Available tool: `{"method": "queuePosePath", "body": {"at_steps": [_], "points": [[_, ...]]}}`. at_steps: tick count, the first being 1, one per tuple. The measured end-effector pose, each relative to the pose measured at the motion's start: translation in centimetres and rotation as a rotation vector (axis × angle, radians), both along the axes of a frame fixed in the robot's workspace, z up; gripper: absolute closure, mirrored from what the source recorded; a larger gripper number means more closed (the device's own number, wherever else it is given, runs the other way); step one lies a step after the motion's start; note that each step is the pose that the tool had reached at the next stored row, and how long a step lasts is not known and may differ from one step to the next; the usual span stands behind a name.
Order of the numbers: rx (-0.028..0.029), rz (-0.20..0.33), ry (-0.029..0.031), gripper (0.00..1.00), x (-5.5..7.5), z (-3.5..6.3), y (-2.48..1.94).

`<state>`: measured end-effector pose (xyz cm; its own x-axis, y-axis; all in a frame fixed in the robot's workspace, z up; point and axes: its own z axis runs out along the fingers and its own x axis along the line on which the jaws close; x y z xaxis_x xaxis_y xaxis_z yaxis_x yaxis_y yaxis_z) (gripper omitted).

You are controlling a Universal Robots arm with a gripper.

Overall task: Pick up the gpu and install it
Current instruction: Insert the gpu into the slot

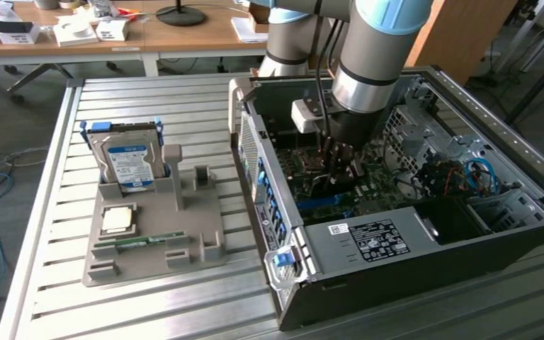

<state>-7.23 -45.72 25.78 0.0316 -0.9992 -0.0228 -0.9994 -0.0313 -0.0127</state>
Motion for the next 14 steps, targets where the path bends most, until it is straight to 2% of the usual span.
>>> {"method": "queuePosePath", "body": {"at_steps": [12, 14], "points": [[-0.0011, -0.003, 0.0001, 0.74, 0.02, 0.0, 0.0], [-0.001, -0.003, 0.0036, 0.74, 0.04, 0.0, 0.0]]}}
